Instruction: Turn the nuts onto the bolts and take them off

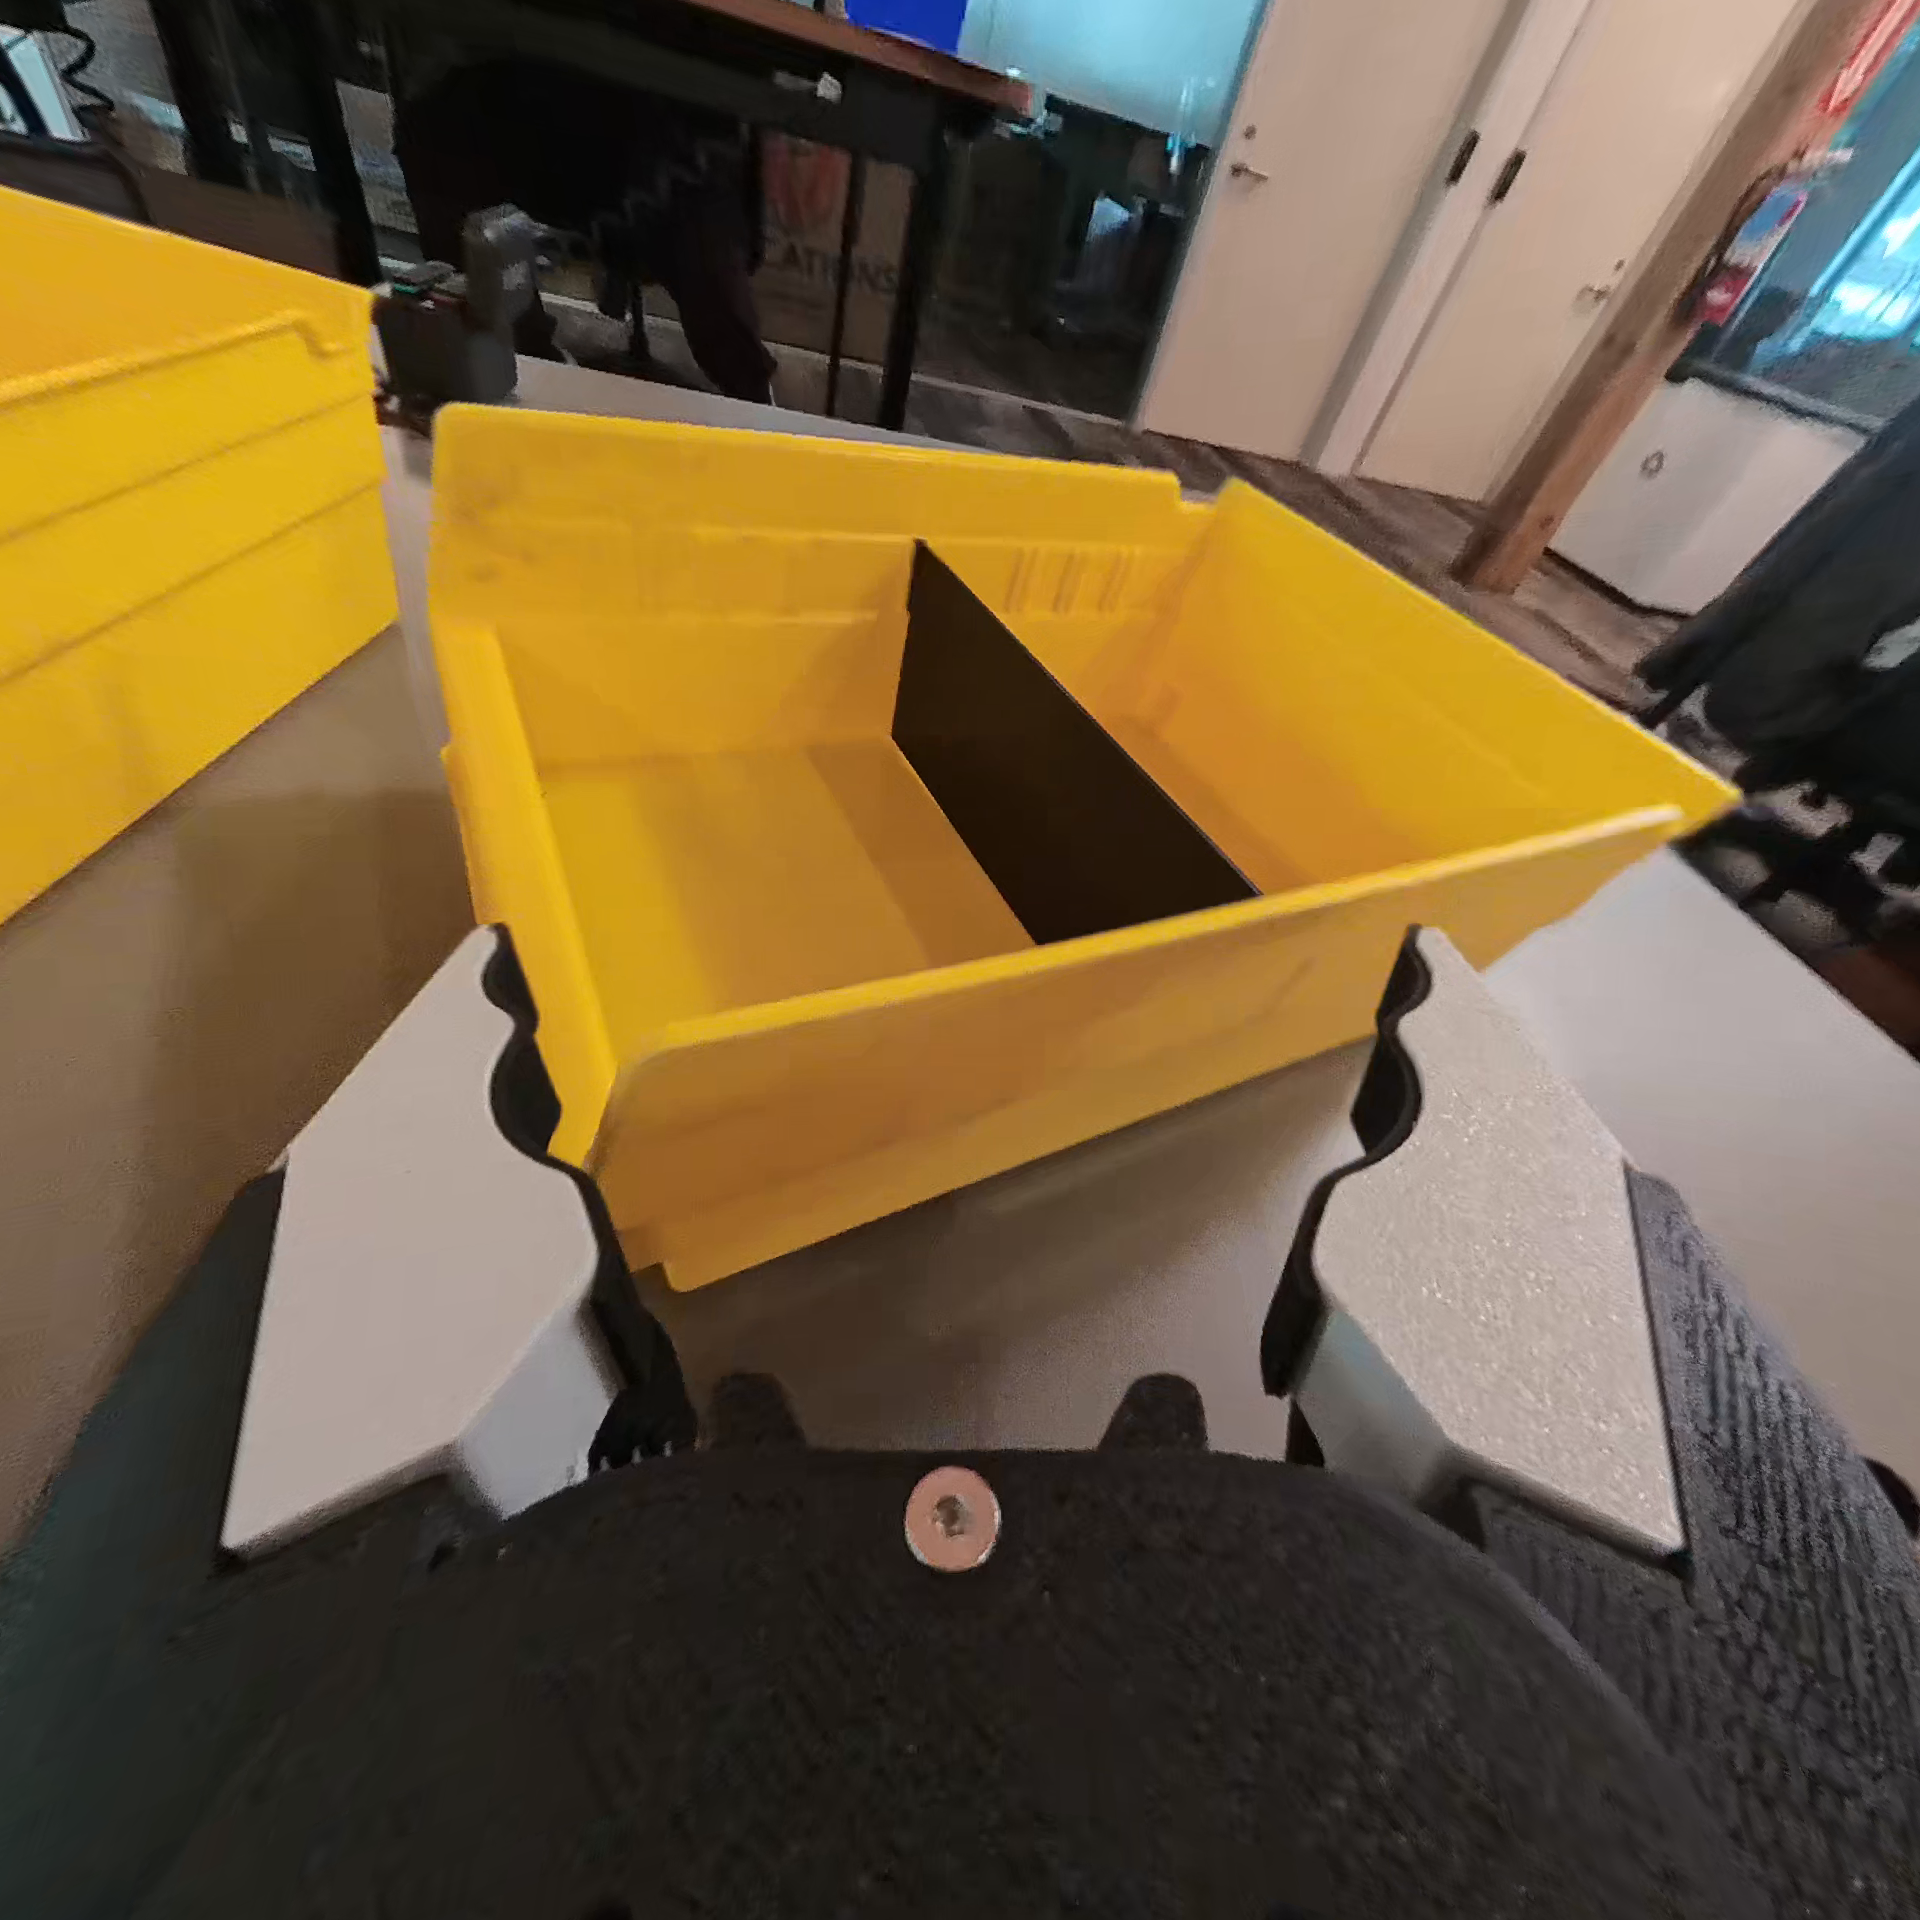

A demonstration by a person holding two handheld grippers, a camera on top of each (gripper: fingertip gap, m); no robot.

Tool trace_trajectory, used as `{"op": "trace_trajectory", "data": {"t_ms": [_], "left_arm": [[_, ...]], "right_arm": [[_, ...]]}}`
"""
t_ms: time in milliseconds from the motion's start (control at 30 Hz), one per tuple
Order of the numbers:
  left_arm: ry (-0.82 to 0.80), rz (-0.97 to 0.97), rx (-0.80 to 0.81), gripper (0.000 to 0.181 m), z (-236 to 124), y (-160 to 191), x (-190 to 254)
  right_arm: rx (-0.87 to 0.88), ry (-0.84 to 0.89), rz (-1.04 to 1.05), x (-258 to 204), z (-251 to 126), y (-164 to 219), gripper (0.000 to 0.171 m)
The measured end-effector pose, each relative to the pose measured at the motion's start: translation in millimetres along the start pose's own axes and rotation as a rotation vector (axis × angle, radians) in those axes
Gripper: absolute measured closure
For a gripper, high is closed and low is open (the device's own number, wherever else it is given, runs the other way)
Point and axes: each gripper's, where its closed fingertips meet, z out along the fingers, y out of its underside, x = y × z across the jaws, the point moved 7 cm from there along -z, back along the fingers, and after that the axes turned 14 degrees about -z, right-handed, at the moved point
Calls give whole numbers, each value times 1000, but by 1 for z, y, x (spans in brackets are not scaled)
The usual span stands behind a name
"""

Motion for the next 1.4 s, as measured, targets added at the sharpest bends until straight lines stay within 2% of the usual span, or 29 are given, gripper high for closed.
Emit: {"op": "trace_trajectory", "data": {"t_ms": [100, 133, 300, 367, 400, 433, 467, 600, 700, 967, 1200, 1267, 1333, 1400], "left_arm": [[17, -23, -53, 95, 7, 9, -6], [17, -33, -63, 99, 8, 11, -7], [103, -72, -77, 139, 12, 13, -3], [120, -67, -89, 165, 13, 12, -2], [104, -64, -100, 175, 12, 12, -5], [87, -54, -119, 174, 12, 11, -7], [84, -54, -132, 174, 11, 11, -7], [0, 3, -149, 176, 6, 9, -13], [-15, -42, -128, 177, -6, 11, -27], [-159, -46, -118, 178, -48, 10, -91], [-237, -81, -122, 178, -71, 6, -151], [-234, -90, -113, 178, -74, 6, -165], [-233, -131, -134, 178, -80, 5, -172], [-277, -147, -151, 178, -92, -3, -170]], "right_arm": [[-40, 27, 28, 23, -6, 11, 26], [-42, 52, 34, 34, -8, 15, 34], [-82, 166, 58, 99, -10, 43, 103], [-131, 128, 57, 117, 0, 55, 137], [-162, 123, 72, 126, 4, 61, 148], [-176, 109, 78, 135, 8, 65, 160], [-182, 92, 94, 143, 13, 68, 164], [-203, 22, 213, 176, 25, 77, 164], [-213, 8, 195, 193, 30, 85, 161], [-215, -32, 155, 229, 51, 100, 159], [-243, -35, 130, 241, 65, 105, 153], [-255, -10, 92, 244, 64, 104, 144], [-267, 38, 43, 249, 50, 91, 120], [-184, 90, -12, 248, 27, 60, 117]]}}
